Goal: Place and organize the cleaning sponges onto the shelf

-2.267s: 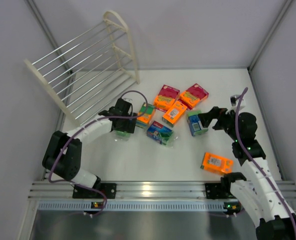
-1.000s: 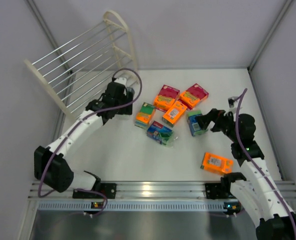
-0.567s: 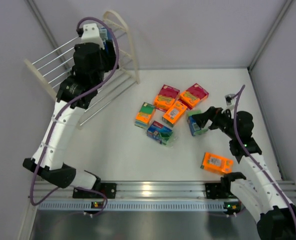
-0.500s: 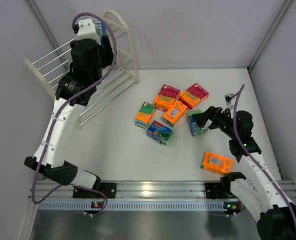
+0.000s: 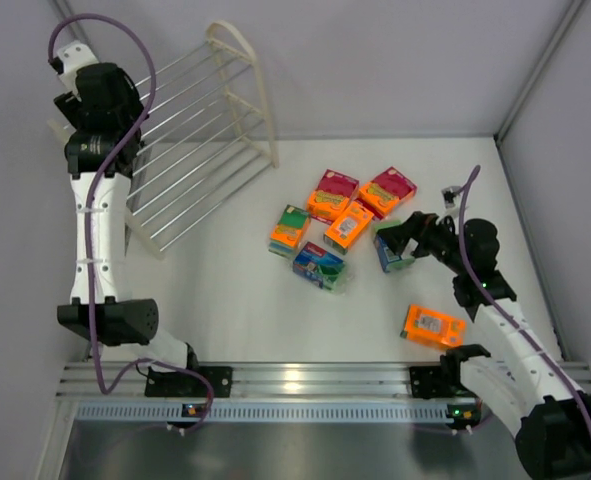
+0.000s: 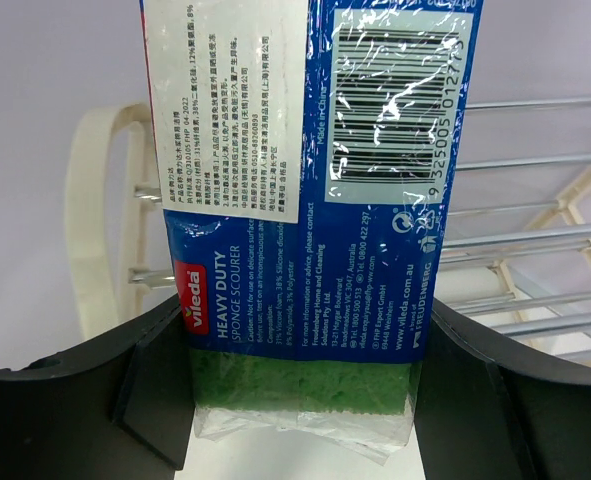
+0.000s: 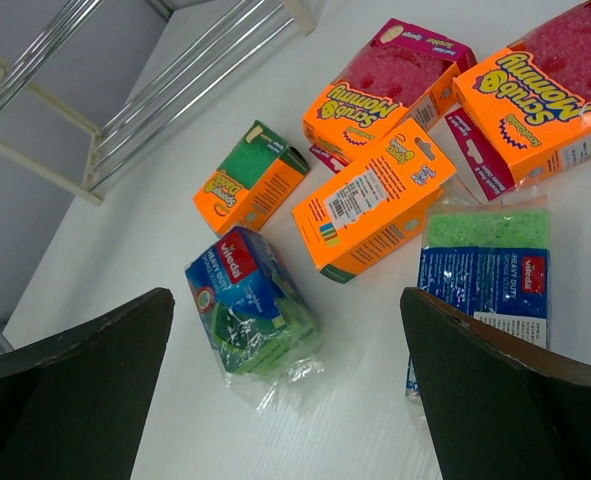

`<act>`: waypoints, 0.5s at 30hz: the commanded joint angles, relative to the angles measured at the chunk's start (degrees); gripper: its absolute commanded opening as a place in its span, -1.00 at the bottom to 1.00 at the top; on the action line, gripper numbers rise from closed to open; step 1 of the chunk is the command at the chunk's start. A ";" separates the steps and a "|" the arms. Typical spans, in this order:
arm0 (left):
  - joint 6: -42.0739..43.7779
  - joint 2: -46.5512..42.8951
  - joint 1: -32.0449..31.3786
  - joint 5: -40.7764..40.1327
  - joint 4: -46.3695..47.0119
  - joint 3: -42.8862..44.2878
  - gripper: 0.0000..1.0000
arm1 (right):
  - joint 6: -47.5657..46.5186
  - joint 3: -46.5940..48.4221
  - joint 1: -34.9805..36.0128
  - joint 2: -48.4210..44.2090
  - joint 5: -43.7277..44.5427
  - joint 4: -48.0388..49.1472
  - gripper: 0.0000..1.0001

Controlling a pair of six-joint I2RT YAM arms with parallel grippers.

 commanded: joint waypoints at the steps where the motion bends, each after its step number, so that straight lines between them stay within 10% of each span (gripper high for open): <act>1: -1.41 -1.10 1.60 0.92 -0.52 2.43 0.22 | 0.15 -0.16 1.14 0.18 -0.19 4.48 0.99; 15: -1.50 -1.01 3.01 -1.10 -2.99 0.86 0.28 | 0.94 -0.16 2.45 2.46 0.51 6.15 0.99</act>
